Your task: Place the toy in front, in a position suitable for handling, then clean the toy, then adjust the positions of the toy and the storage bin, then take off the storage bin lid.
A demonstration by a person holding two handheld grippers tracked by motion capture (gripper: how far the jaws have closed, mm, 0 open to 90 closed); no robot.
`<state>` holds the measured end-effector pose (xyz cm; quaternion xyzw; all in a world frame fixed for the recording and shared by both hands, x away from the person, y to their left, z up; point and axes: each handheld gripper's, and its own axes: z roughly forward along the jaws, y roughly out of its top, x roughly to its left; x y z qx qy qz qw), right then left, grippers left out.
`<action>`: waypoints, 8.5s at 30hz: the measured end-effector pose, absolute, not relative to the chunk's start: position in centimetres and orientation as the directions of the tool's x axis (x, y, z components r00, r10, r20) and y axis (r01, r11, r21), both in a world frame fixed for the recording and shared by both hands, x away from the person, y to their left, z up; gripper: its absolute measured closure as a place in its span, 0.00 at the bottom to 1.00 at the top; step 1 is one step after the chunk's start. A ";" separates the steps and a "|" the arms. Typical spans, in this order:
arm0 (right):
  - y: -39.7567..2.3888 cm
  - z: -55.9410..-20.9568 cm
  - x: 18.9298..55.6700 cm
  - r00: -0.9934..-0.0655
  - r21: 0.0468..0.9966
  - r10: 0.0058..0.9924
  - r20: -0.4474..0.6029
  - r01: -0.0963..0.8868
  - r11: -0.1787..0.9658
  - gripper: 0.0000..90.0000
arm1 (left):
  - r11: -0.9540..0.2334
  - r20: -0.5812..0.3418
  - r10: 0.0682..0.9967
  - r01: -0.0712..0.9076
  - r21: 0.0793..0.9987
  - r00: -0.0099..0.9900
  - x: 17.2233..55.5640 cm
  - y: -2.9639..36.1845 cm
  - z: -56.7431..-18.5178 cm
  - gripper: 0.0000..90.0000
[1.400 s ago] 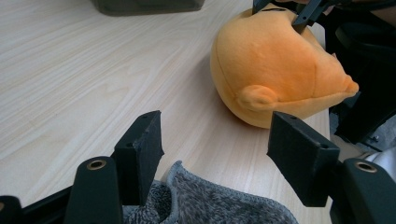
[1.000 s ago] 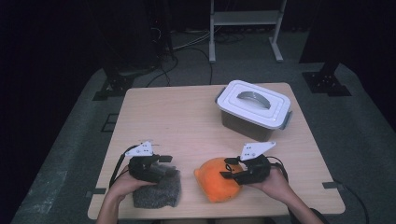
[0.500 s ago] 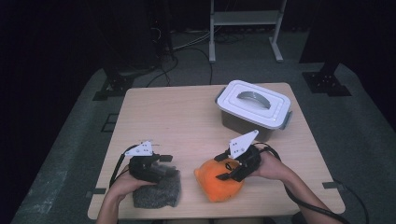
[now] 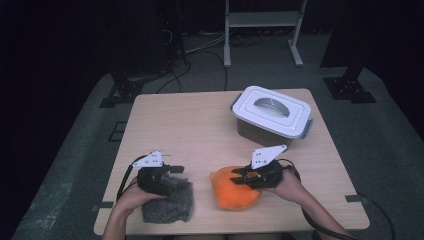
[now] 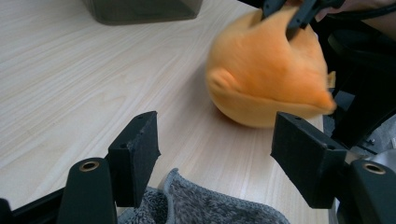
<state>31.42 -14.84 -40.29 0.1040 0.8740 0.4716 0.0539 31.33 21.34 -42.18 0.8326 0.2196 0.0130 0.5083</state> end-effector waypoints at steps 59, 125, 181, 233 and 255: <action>-23.4 -33.9 37.1 -0.886 0.876 0.462 0.034 0.249 0.413 0.25 | -0.377 -0.188 0.391 0.343 0.860 0.901 31.2 21.6 -42.3 0.22; -24.1 -30.7 46.2 -0.867 0.843 0.497 -0.029 0.246 0.478 0.26 | -0.375 -0.187 0.369 0.330 0.866 0.910 31.2 21.2 -42.1 0.18; -19.4 -34.0 48.9 -0.946 0.805 0.323 0.000 0.192 0.561 0.73 | -0.381 -0.198 0.379 0.347 0.857 0.904 31.0 21.1 -42.2 0.12; -21.3 -29.2 45.1 -0.963 0.857 0.262 -0.059 0.086 0.509 0.73 | -0.366 -0.201 0.364 0.338 0.867 0.909 30.8 21.2 -42.0 0.11; -34.9 -30.8 36.6 -0.888 0.880 0.456 -0.048 0.179 0.440 0.73 | -0.370 -0.203 0.349 0.333 0.867 0.915 30.7 20.7 -42.2 0.11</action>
